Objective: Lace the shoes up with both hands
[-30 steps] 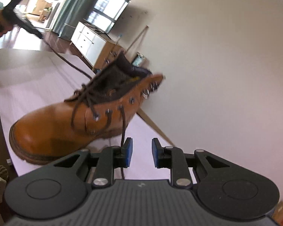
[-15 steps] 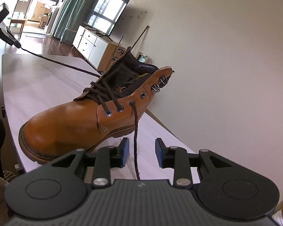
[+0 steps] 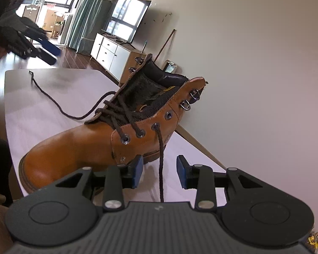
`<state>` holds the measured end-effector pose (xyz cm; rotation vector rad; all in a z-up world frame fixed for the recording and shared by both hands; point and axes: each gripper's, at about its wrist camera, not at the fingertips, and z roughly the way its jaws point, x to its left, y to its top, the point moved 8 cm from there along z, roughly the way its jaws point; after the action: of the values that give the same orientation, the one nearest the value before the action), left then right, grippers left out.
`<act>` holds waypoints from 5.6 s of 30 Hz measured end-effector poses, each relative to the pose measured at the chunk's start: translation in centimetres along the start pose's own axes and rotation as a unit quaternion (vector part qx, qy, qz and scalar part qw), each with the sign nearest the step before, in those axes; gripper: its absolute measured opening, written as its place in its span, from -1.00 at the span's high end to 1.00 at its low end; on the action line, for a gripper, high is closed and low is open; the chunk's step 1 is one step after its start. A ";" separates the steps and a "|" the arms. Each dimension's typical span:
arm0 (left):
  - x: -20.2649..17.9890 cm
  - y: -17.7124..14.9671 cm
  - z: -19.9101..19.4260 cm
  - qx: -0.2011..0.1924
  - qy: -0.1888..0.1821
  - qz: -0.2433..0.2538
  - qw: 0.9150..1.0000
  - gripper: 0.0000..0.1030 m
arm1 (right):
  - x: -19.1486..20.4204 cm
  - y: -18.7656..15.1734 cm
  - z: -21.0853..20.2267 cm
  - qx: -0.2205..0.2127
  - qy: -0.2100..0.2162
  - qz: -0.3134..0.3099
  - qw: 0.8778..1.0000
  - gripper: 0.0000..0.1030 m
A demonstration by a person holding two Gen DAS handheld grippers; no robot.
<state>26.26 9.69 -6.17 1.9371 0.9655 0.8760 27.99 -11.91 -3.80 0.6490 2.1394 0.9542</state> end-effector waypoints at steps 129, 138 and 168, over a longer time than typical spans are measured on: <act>1.7 -10.5 -7.9 -0.016 -0.080 -0.521 0.850 -0.98 | 12.8 8.5 3.0 -0.072 0.204 0.078 0.973 0.96; -3.9 -8.5 -0.8 0.014 -0.191 -0.570 0.799 -0.85 | 8.7 2.9 -2.8 -0.090 0.175 0.151 0.969 0.96; -13.0 2.0 -1.6 0.045 -0.186 0.090 0.977 0.95 | 5.2 -2.5 -7.3 -0.078 0.175 0.239 0.952 0.72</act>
<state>19.43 -1.59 -6.72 2.1915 0.6252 0.5435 18.80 -13.11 -4.28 1.0049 2.2172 1.5849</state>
